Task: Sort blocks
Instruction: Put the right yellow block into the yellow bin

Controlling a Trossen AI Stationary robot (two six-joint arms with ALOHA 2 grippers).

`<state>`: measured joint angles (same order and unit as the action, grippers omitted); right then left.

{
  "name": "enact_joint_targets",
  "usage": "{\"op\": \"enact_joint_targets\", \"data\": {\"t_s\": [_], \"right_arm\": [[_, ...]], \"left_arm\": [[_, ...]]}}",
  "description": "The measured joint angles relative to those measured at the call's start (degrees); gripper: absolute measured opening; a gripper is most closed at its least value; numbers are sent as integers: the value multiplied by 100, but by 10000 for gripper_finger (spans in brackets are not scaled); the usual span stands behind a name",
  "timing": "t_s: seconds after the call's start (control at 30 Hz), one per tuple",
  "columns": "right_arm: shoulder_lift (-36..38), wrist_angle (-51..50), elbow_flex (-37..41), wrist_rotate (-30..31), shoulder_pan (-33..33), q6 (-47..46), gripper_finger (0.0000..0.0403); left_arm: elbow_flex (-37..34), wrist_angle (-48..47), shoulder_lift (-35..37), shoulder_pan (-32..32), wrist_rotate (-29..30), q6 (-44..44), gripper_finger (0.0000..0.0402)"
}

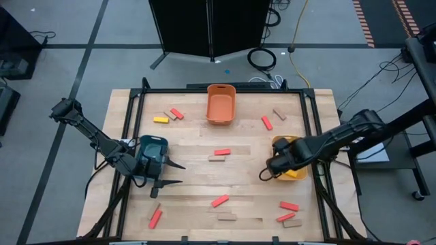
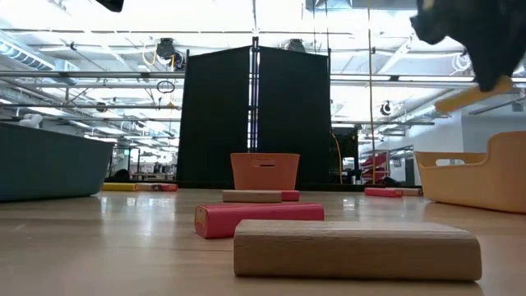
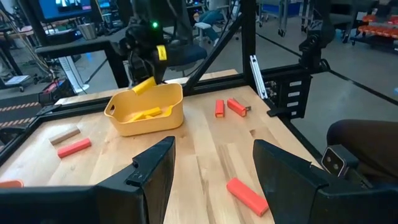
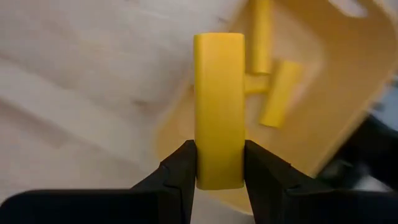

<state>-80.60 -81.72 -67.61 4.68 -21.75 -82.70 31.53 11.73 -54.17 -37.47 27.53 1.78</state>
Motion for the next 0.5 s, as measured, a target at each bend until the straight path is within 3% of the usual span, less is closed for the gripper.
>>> {"op": "enact_joint_targets", "data": {"t_s": [0.13, 0.5], "right_arm": [[-269, -590, 0, 1, -29, -364, 98], [-753, -543, 2, 127, -29, -152, 107]], "left_arm": [[0, -7, 0, 0, 0, -10, 215], [0, -19, 0, 0, 0, -9, 215]]}}
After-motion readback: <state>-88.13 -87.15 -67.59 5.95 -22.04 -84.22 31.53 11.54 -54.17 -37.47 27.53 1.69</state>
